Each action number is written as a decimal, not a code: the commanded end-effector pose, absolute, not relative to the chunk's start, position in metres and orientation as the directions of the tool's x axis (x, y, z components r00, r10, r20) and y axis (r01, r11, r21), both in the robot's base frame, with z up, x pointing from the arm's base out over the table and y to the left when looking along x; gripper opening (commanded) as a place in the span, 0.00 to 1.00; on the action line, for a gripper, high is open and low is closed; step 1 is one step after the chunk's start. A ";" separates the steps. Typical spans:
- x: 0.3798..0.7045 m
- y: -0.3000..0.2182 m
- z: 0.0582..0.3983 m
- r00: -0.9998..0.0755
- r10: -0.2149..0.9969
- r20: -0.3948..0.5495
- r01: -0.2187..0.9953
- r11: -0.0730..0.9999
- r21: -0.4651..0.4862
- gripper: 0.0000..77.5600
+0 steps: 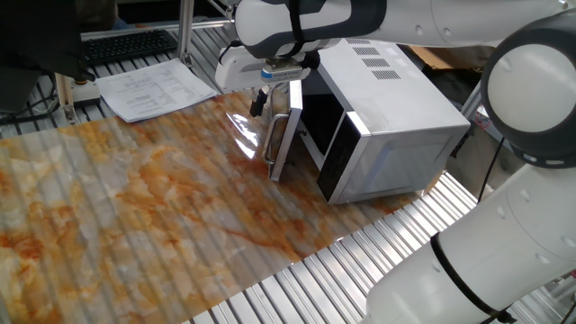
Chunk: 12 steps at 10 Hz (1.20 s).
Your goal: Close the microwave door
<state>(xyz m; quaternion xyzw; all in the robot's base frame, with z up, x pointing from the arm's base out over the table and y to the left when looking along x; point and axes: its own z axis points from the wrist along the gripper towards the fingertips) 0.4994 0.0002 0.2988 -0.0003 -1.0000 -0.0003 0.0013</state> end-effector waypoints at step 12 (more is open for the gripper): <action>0.507 -0.004 0.300 -0.981 0.188 -0.041 0.190 0.981 -0.039 0.00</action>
